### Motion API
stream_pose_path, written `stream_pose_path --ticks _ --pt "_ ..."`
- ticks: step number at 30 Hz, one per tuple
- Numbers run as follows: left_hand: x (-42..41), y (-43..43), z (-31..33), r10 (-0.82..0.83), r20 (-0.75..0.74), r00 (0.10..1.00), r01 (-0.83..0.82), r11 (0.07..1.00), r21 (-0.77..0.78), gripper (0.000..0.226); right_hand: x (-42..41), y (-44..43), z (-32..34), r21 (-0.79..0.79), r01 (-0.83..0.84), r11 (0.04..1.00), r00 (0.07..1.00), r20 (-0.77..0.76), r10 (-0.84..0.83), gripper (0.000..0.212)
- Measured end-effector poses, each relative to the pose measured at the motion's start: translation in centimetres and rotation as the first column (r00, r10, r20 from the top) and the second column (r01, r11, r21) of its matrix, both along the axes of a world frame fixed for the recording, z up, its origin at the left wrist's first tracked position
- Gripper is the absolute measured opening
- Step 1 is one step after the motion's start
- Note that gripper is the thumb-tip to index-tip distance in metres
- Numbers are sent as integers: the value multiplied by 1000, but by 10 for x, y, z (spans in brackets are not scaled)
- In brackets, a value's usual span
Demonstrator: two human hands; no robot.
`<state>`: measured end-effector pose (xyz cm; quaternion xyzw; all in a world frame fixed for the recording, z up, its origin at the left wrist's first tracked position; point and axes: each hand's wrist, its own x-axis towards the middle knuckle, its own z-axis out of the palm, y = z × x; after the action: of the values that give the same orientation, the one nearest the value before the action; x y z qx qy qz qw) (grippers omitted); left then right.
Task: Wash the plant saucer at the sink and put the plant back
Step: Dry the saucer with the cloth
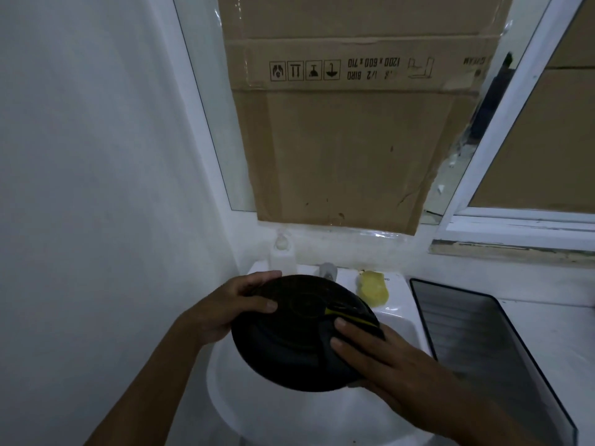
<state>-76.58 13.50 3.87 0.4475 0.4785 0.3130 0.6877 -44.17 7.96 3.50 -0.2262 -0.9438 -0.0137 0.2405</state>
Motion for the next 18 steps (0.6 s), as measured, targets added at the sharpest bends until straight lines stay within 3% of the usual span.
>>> stream_pose_path --ticks 4,7,10,12,14,16,18 --pt "7 0 -3 157 98 983 -167 981 98 74 1 12 -5 -102 27 994 995 100 -17 93" --pt "8 5 3 221 171 960 -247 957 154 78 7 32 -3 -234 82 969 993 105 -58 89" --pt "10 10 9 268 228 936 -317 925 212 80 10 54 3 -545 122 829 981 -63 -186 75" --pt "13 12 10 312 274 910 -378 896 234 81 8 64 3 -701 133 701 848 -285 -446 62" --pt "21 11 5 357 330 874 -441 868 229 81 -3 68 -1 -832 11 555 635 -423 -646 41" --pt "33 9 -4 397 361 844 -488 848 208 80 -17 70 -11 -884 -218 414 439 -468 -767 24" --pt "44 4 -16 430 348 833 -514 834 200 82 -26 70 -18 -871 -359 334 304 -448 -841 21"
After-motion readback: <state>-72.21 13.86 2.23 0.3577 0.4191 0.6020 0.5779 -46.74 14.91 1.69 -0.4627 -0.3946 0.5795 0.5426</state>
